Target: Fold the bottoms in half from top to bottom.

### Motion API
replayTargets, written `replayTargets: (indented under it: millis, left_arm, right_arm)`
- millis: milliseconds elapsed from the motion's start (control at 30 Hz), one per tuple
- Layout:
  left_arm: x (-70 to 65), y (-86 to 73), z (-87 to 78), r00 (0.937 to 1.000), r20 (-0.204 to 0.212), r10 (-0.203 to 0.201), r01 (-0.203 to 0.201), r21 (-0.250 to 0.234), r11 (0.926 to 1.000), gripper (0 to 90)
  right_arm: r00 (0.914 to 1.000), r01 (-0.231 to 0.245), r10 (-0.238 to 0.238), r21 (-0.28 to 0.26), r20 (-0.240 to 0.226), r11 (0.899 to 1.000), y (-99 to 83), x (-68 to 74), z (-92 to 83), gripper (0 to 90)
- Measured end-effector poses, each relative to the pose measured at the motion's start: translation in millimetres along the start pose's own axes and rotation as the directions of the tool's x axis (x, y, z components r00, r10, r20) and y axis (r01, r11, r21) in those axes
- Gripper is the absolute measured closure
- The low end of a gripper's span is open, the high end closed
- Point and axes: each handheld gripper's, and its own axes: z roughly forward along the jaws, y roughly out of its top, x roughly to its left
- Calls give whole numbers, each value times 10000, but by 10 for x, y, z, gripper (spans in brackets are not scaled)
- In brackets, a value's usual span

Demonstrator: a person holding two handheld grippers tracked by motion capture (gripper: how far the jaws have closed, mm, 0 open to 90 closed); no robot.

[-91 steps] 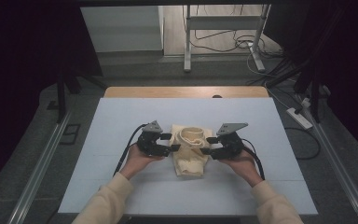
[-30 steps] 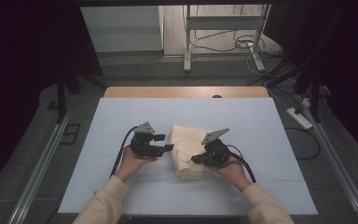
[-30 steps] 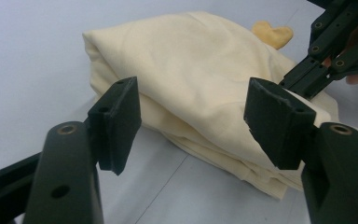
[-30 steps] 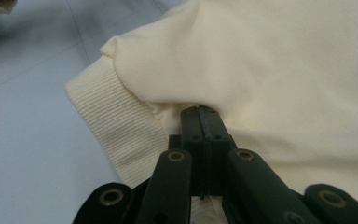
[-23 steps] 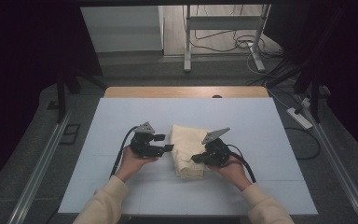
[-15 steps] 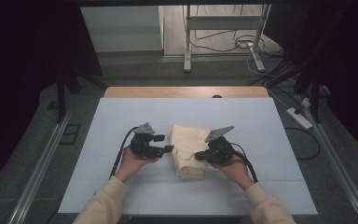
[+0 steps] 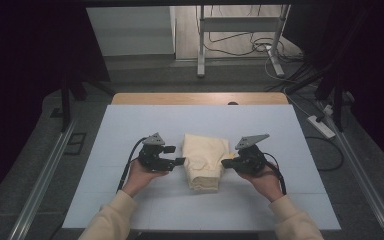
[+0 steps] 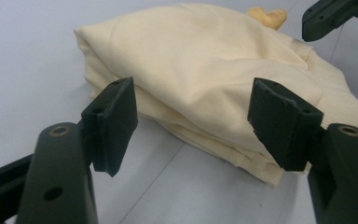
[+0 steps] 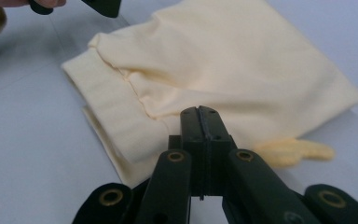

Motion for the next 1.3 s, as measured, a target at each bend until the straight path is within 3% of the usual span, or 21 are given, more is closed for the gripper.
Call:
replayTargets:
  millis: [400,533,700,867,1300]
  left_arm:
    - [-23,-65,-81,9999,-53,-104,104,-17,9999,320]
    - [-44,-123,-127,9998,-160,-93,94,63,9999,319]
    - [-77,-211,-216,9996,-193,-217,218,45,9998,315]
    - [-91,-338,-297,9989,-357,-318,325,200,9993,314]
    - [-142,-639,-467,9975,-601,-384,417,549,9976,314]
  right_arm:
    - [9971,-567,547,378,527,9977,-348,-113,-127,885]
    - [9960,-587,554,463,696,9972,-399,-124,-122,801]
    - [9943,-567,530,381,925,9977,-469,-96,-137,585]
    - [9909,-718,695,165,1151,9973,-568,-99,-214,475]
    - [9866,-830,883,-440,1372,9956,-854,-116,-407,396]
